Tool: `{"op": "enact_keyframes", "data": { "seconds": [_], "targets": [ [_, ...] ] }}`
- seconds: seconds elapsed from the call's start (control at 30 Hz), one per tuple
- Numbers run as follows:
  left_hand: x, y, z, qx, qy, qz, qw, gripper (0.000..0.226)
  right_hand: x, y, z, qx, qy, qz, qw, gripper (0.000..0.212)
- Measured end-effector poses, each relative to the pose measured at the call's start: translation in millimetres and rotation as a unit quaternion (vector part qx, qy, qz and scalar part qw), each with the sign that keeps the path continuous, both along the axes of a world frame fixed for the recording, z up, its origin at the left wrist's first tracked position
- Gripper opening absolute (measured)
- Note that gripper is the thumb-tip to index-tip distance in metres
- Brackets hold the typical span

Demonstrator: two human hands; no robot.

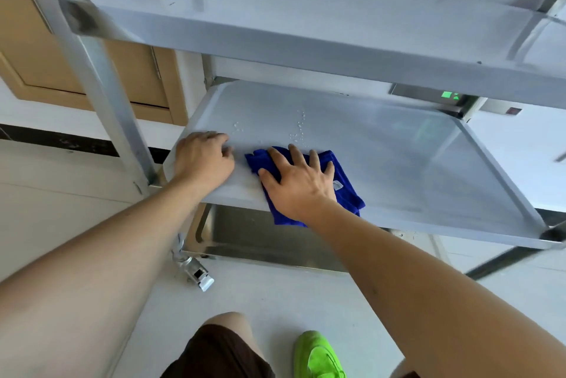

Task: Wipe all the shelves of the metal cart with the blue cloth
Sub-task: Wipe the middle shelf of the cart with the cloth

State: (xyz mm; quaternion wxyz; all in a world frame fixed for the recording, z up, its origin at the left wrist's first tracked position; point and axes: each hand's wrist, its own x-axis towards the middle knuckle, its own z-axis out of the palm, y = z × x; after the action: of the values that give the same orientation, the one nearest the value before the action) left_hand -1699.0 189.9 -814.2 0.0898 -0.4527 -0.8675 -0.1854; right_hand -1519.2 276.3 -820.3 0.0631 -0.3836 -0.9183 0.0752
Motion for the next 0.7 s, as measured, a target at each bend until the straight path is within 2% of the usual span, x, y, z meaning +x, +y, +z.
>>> {"op": "enact_keyframes", "data": {
  "seconds": [0.17,0.5,0.7],
  "targets": [
    [5.3,2.2,2.4,-0.033,0.016,0.001,0.999,0.034,-17.9,31.4,2.7,-0.019,-0.015,0.024,0.999,0.066],
    [2.7,0.1,-0.8,-0.01,0.025,0.005,1.0,0.027,-81.1,119.5,6.7,0.004,0.003,0.002,1.0,0.061],
    [-1.3,1.4,-6.7,0.005,0.027,0.011,1.0,0.033,-129.7,166.6,10.1,-0.001,-0.004,0.006,1.0,0.061]
  ]
}}
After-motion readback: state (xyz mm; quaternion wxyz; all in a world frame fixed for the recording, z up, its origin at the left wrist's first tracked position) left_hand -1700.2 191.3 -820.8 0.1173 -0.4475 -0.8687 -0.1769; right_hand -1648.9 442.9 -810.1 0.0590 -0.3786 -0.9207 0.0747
